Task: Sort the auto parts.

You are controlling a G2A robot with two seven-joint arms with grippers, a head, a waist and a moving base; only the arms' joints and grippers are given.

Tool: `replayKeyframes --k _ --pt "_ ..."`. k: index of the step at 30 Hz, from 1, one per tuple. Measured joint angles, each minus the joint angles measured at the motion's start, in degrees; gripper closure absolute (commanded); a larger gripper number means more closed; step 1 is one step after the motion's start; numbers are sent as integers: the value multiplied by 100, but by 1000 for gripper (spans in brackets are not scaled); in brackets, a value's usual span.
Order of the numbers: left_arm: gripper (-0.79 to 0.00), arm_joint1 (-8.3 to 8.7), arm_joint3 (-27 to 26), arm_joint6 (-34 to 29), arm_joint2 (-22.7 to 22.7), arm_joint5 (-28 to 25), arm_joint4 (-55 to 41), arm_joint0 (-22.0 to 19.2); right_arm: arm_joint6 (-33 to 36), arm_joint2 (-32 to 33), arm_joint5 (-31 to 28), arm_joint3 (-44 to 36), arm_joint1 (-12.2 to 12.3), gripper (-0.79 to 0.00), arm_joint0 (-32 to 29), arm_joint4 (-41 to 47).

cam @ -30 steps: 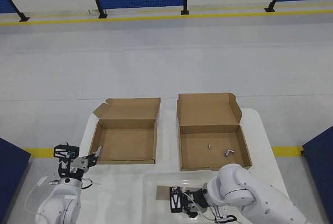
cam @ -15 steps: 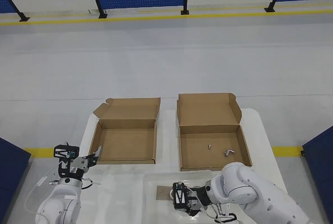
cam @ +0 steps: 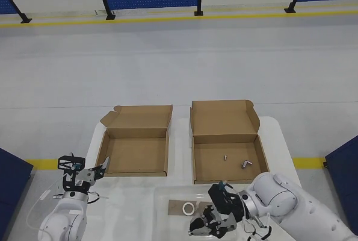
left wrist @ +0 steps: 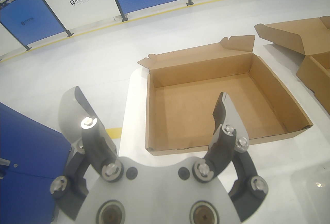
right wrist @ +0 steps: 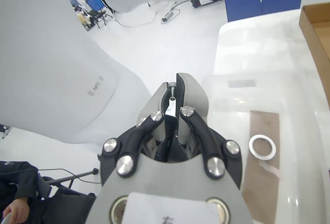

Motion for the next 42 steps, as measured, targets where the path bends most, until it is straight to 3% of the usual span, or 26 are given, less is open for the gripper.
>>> replayKeyframes --k 10,14,20,29,42 --pt "-785 0 0 0 0 0 0 0 -135 8 13 -23 -10 0 -44 -8" --pt "-785 0 0 0 0 0 0 0 -440 47 -1 -86 19 0 -111 802" --pt "-785 0 0 0 0 0 0 0 23 261 0 -332 57 0 -162 2284" --pt "-785 0 0 0 0 0 0 0 2 453 0 -602 -22 0 -253 3657" --pt "-785 0 0 0 0 0 0 0 -60 483 51 -642 -40 0 -254 3758"
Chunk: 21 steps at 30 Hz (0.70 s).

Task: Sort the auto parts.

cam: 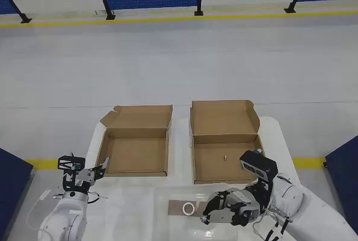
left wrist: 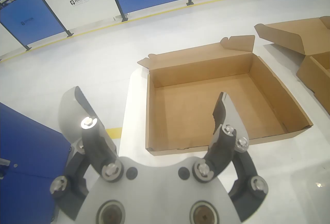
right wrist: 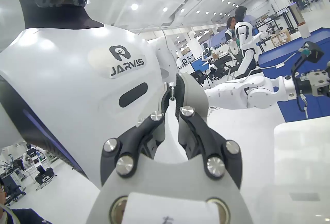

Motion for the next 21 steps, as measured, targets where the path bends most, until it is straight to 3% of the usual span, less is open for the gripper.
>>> replayKeyframes --k 3,11,21 --pt "-785 0 0 0 0 0 0 0 -171 -9 15 -112 -17 0 -105 215" --pt "-785 0 0 0 0 0 0 0 114 -79 1 -315 -10 0 -170 1929" --pt "-785 0 0 0 0 0 0 0 272 5 159 -544 -75 0 -239 2878"
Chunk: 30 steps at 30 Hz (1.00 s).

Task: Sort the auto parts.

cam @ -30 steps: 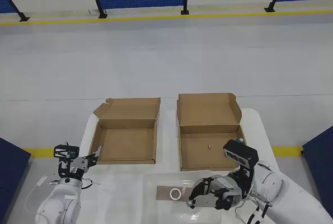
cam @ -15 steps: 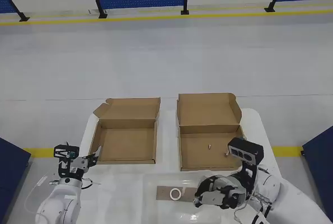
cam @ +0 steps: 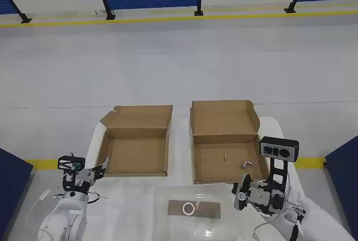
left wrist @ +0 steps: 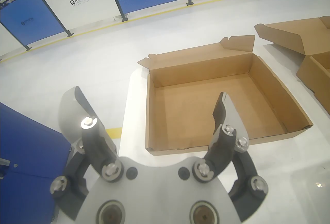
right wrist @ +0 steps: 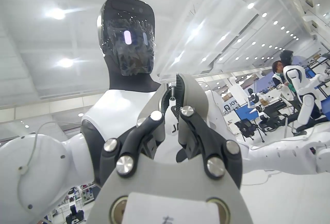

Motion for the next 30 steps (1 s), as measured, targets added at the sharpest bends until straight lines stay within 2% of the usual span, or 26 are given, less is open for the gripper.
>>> replayKeyframes --k 3,11,16,22,30 --pt "-785 0 0 0 0 0 0 0 121 28 121 -33 -50 0 -1 249" --pt "-785 0 0 0 0 0 0 0 123 36 125 -27 -52 0 -1 258" --pt "-785 0 0 0 0 0 0 0 -211 74 390 -164 -116 0 -77 248" --pt "-785 0 0 0 0 0 0 0 -285 99 541 -171 -229 0 -149 754" --pt "-785 0 0 0 0 0 0 0 -18 194 774 -124 -366 0 -252 1246"
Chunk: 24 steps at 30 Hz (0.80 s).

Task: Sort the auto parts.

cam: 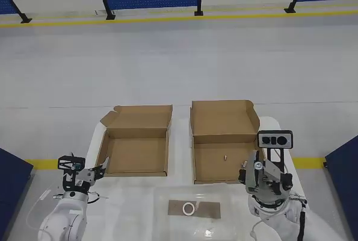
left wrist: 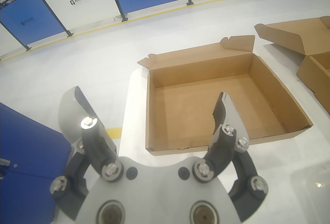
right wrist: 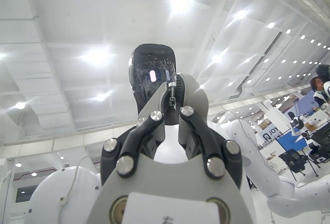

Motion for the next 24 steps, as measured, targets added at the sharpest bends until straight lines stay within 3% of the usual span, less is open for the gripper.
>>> replayKeyframes --k 9,17,24 --pt "-785 0 0 0 0 0 0 0 41 19 52 -6 -15 0 -14 30" --pt "-785 0 0 0 0 0 0 0 -322 182 340 -145 -113 0 -134 -382" --pt "-785 0 0 0 0 0 0 0 -255 150 745 -275 -229 0 -233 134"
